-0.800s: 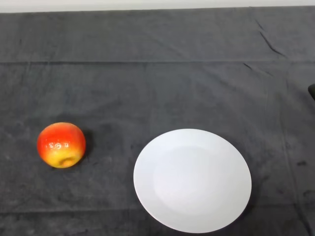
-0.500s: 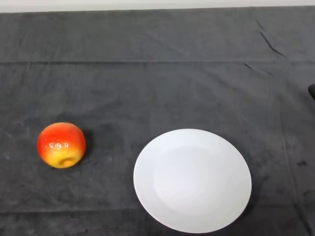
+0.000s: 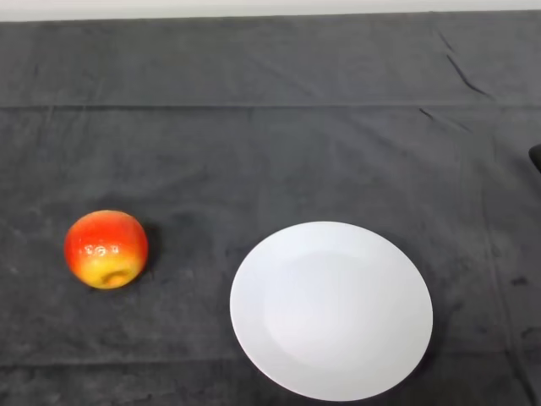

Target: Move the apple to the plate

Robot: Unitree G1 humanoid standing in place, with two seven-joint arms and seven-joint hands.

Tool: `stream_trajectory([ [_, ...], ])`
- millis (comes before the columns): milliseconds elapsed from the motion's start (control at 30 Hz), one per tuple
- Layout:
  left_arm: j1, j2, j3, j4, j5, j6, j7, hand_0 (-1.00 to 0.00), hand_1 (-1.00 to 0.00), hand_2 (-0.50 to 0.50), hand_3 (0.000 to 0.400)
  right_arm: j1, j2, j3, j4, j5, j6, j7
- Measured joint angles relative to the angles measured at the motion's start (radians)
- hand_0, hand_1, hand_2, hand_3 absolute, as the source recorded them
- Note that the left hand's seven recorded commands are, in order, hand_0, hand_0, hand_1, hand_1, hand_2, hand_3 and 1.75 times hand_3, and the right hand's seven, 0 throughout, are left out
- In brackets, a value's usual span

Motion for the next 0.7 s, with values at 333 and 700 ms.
stream_trajectory([
  [333, 0.043, -0.004, -0.035, -0.22, 0.02, 0.122, 0.015, 0.0, 0.0, 0.0, 0.0, 0.0, 0.0, -0.0003, 0.0, 0.0, 0.0, 0.0],
  [700, 0.073, -0.07, -0.094, -0.392, 0.035, 0.252, 0.019, 0.0, 0.0, 0.0, 0.0, 0.0, 0.0, -0.0002, 0.0, 0.0, 0.0, 0.0],
])
